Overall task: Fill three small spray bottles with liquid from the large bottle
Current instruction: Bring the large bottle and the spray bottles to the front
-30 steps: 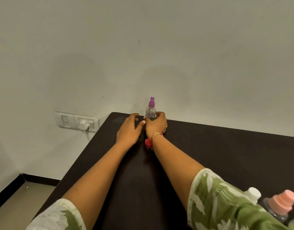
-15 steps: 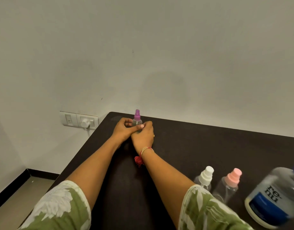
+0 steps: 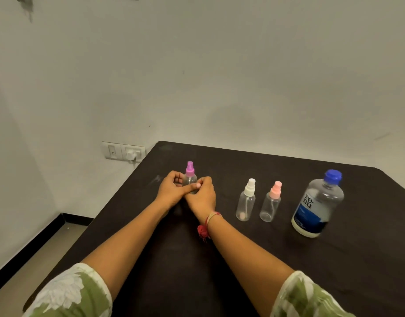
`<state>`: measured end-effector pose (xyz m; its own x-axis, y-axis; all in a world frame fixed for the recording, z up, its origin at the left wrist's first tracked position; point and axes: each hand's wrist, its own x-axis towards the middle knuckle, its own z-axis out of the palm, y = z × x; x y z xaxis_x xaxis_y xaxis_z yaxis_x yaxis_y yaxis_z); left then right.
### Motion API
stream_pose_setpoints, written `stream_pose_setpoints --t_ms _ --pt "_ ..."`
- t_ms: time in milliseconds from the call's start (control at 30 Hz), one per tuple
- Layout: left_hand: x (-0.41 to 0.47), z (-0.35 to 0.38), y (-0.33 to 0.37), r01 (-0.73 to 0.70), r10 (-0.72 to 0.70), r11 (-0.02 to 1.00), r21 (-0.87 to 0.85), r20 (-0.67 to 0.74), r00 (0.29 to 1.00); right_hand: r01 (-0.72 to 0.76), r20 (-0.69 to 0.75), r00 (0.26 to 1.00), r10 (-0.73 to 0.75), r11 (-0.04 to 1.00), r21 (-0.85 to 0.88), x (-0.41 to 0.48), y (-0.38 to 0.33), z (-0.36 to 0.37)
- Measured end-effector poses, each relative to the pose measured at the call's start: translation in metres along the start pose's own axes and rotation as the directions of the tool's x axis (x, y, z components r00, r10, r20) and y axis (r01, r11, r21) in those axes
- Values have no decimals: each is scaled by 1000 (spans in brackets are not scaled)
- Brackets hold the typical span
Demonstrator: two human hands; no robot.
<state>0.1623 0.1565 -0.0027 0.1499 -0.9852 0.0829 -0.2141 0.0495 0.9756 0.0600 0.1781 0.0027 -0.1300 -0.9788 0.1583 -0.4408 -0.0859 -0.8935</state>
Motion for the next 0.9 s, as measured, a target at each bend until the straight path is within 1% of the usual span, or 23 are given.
stream_pose_setpoints --t_ms 100,200,300,367,433,567,700,800,900 --pt "-31 6 0 -54 60 997 61 -89 994 -7 24 1000 7 1000 10 -27 0 -10" --pt "-54 12 2 -81 89 994 73 -110 990 -25 56 998 23 999 39 -52 1 -22" --pt "-67 20 6 -93 97 994 53 -81 992 -51 91 995 47 998 42 -71 4 -35" --pt "-74 28 9 -129 130 990 50 -31 991 -74 102 992 69 996 53 -81 8 -47" --pt "-79 34 11 -168 167 985 46 24 986 -61 93 994 55 996 64 -90 10 -61" --pt "-87 45 13 -219 216 975 40 70 974 24 22 999 -26 995 95 -106 12 -93" --pt "-87 53 16 -239 234 968 77 68 970 111 -60 993 -101 972 207 -120 17 -128" --pt "-86 56 18 -240 234 966 93 71 970 191 -169 974 -152 952 241 -126 23 -154" --pt "-84 56 17 -223 216 968 114 71 974 273 -307 932 -195 933 236 -127 29 -177"
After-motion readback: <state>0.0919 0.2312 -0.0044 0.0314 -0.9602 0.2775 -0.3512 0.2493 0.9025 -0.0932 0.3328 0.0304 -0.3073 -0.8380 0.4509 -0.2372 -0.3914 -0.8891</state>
